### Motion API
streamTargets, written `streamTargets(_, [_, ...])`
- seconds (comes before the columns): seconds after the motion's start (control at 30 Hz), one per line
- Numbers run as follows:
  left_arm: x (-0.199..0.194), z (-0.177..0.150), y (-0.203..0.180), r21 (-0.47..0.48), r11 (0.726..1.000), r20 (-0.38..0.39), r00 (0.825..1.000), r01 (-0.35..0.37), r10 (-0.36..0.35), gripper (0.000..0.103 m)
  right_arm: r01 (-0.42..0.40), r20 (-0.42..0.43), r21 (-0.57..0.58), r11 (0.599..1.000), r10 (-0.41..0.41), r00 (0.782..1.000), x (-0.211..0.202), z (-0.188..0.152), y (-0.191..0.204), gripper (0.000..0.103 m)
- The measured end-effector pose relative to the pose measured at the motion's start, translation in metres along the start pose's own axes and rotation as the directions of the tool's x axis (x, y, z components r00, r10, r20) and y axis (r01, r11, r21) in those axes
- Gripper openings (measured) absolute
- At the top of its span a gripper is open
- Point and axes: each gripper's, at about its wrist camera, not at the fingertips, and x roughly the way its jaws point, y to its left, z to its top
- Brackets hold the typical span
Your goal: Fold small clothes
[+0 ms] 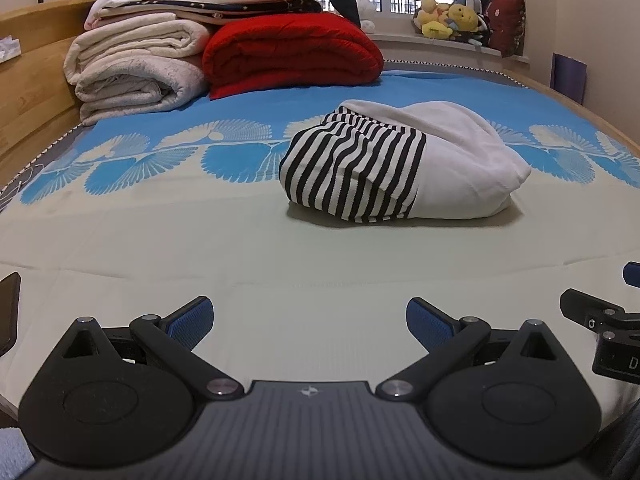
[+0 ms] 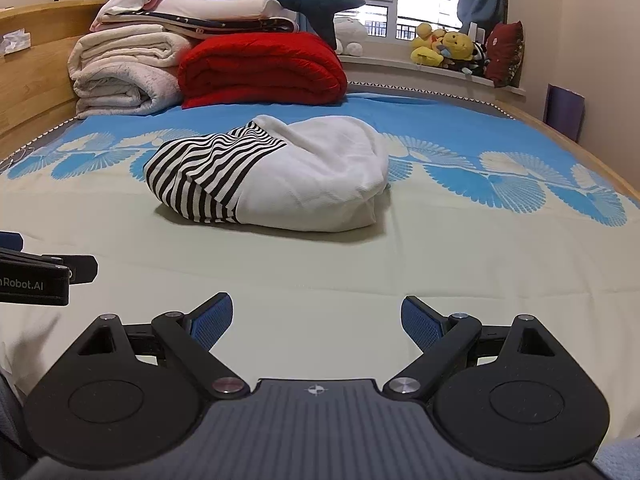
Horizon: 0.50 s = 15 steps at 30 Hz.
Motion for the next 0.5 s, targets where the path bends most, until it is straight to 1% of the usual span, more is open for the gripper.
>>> streamTargets(0.5, [0.0002, -0.0002, -0.0013, 0.001, 1.000, -0.002, 1.000, -0.009, 0.009, 0.103, 0.002, -0.001, -0.014, 1.000, -0.002, 1.000, 0.0000, -0.0006, 0.0030, 0.092])
